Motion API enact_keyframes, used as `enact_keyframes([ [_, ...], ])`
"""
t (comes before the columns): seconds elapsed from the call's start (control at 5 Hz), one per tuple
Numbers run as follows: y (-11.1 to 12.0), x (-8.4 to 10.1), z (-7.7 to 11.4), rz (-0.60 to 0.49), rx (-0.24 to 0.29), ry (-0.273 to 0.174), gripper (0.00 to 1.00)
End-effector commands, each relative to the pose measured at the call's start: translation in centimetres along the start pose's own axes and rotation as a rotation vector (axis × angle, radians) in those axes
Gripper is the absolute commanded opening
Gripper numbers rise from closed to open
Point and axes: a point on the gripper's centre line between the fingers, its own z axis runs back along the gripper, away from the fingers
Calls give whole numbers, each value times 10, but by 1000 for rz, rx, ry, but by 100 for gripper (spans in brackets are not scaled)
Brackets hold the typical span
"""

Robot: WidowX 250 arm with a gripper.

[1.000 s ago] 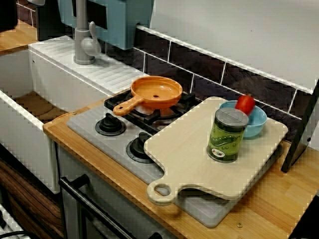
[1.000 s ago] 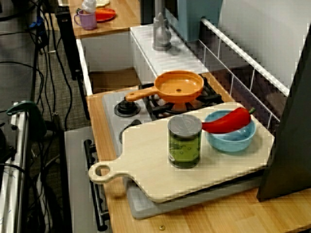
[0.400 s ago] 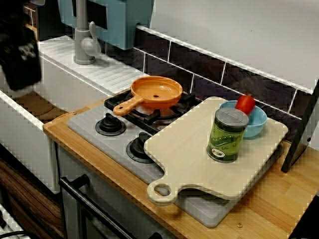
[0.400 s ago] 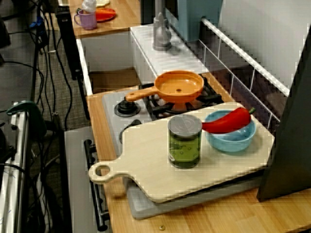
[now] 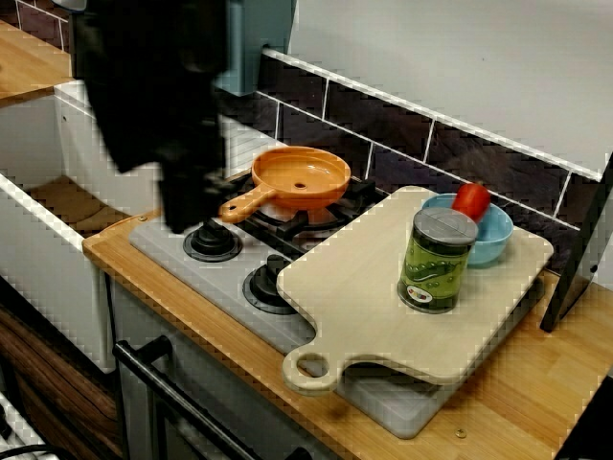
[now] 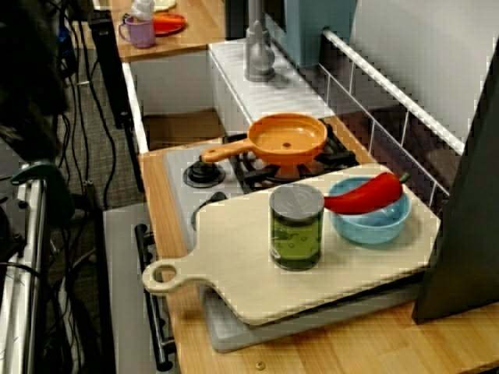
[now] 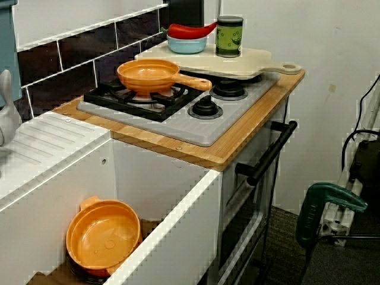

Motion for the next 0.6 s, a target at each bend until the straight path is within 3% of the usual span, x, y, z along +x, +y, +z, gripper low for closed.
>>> enact_keyframes([
  [0.0,-37,70,11,-158,7,-207,100],
  [0.2,-41,94,-2,-224,-37,-256,100],
  [0.4,-38,118,-17,-270,-48,-299,100],
])
